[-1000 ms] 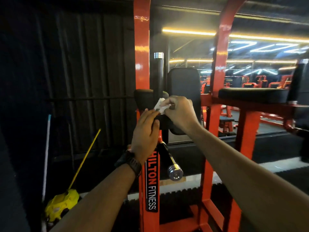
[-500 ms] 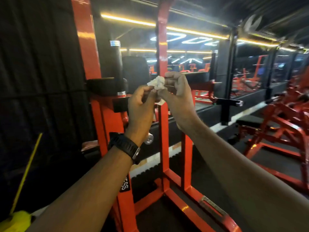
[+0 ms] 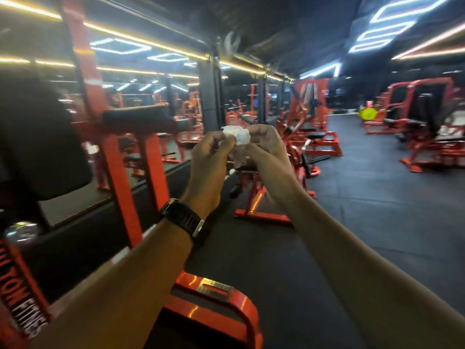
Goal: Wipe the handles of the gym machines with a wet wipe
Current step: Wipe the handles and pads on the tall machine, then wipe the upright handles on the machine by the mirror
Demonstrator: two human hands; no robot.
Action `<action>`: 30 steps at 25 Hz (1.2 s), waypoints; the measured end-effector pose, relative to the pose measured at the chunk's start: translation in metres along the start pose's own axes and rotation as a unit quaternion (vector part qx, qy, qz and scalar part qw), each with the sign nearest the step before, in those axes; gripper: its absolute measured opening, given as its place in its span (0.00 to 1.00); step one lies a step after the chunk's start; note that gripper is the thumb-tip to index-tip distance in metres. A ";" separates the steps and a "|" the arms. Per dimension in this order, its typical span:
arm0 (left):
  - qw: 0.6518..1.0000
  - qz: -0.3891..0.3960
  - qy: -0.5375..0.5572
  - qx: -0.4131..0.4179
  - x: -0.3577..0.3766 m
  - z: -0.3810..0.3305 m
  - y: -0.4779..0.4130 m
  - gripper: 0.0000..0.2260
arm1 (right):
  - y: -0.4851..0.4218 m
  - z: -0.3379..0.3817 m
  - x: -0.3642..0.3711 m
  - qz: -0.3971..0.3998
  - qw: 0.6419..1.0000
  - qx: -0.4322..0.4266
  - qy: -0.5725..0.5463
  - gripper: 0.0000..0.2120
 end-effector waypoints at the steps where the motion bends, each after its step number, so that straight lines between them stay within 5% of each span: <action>1: 1.000 0.007 0.014 -0.011 0.026 0.010 -0.003 0.07 | 0.003 0.000 -0.030 -0.019 1.000 0.005 0.019 0.17; 13: 0.977 0.199 0.062 -0.037 0.352 0.091 0.025 0.11 | 0.039 0.026 -0.356 -0.109 0.952 0.001 0.288 0.15; 21: 0.983 0.174 0.022 -0.055 0.453 0.163 -0.033 0.06 | 0.026 -0.047 -0.467 -0.113 0.947 0.054 0.296 0.13; 26: 0.978 0.203 0.009 -0.049 0.520 0.225 -0.122 0.09 | -0.034 -0.131 -0.532 -0.095 0.941 0.050 0.320 0.03; 30: 0.988 0.143 0.020 -0.059 0.559 0.269 -0.220 0.06 | -0.113 -0.210 -0.583 -0.086 0.938 0.059 0.331 0.06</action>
Point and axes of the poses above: each hand's wrist, its own y-axis away from the middle knuckle, its own x-axis out of the palm, z = x × y, the point moved 7 cm from there along -y, towards the middle knuckle, and after that the axes turned 13 degrees about -x, right-handed, at the moved point
